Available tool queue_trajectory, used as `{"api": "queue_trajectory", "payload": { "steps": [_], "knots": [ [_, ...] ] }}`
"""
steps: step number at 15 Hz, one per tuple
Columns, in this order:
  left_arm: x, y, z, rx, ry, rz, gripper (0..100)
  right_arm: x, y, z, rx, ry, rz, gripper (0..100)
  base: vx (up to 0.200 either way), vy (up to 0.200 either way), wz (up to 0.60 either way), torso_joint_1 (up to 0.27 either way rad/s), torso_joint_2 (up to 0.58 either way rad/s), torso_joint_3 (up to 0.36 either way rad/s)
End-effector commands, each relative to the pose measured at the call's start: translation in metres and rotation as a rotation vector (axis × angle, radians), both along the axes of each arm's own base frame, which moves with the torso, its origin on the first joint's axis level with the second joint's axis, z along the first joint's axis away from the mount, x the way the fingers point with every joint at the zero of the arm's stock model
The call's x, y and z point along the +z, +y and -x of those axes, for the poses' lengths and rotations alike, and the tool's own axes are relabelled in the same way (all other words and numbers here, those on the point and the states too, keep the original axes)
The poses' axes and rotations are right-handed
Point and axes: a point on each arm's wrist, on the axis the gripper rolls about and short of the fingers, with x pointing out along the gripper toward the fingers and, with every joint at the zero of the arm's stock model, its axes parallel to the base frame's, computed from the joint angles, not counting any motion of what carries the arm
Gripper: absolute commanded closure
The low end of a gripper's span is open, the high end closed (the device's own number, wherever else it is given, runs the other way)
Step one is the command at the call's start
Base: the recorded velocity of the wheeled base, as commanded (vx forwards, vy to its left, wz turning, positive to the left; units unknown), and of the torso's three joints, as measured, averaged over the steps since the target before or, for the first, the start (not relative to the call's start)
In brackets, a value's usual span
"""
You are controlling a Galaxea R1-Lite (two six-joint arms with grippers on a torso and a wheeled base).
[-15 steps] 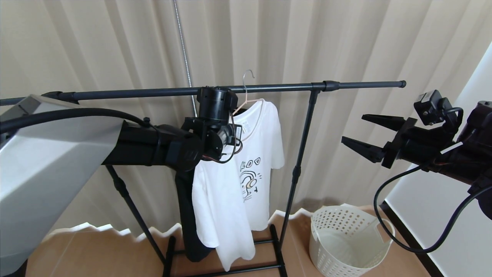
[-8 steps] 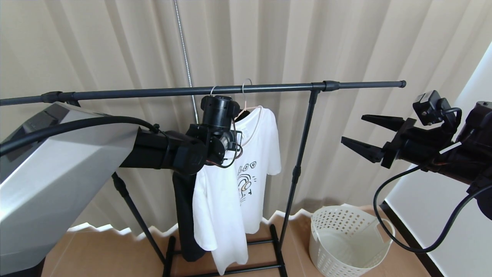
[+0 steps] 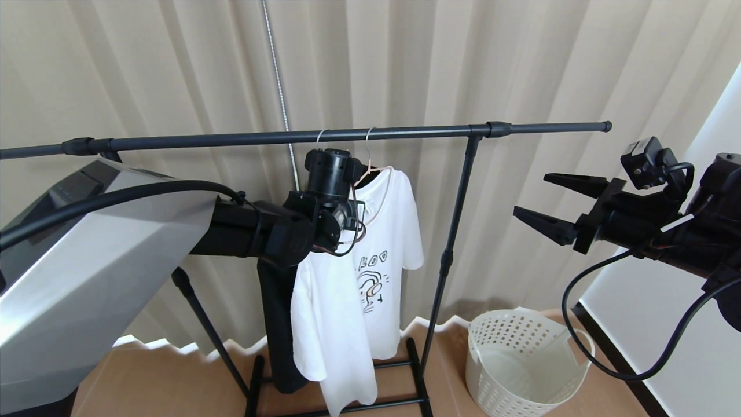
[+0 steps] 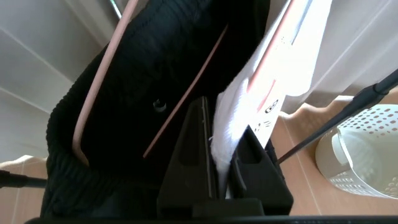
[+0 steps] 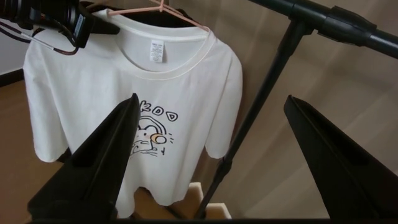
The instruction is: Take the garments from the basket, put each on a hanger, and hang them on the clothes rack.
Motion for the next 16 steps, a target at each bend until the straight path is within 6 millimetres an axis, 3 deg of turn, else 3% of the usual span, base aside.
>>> {"api": "queue_trajectory", "payload": {
  "steps": [1,3,6,10,13,16],
  "knots": [
    [-0.002,0.000,0.000,0.001,0.007,-0.004,0,0.000,0.000,0.000,0.001,0.001,0.000,0,0.000,0.000,0.00,0.000,0.00,0.000],
    [-0.001,0.002,0.001,0.003,0.006,-0.002,0,-0.001,0.000,-0.001,0.001,0.002,0.000,0,0.000,0.000,0.00,0.000,0.00,0.000],
    [0.019,0.009,0.015,0.008,-0.014,0.030,0,0.002,0.000,0.002,0.001,-0.008,0.000,0,0.000,0.000,0.00,0.000,0.00,0.000],
    [0.063,0.045,0.074,0.004,-0.042,0.049,0,0.004,0.000,0.003,-0.003,-0.011,-0.001,0,0.000,0.000,0.00,0.000,0.00,0.000],
    [0.069,0.072,0.116,0.006,-0.028,0.047,0,0.006,0.006,0.004,-0.042,0.007,-0.036,0,0.000,0.000,0.00,0.000,0.00,0.000],
    [0.069,0.115,0.177,0.015,-0.023,0.059,0,0.028,0.008,0.038,-0.141,-0.013,-0.109,0,0.000,0.000,0.00,0.000,0.00,0.000]
  ]
}}
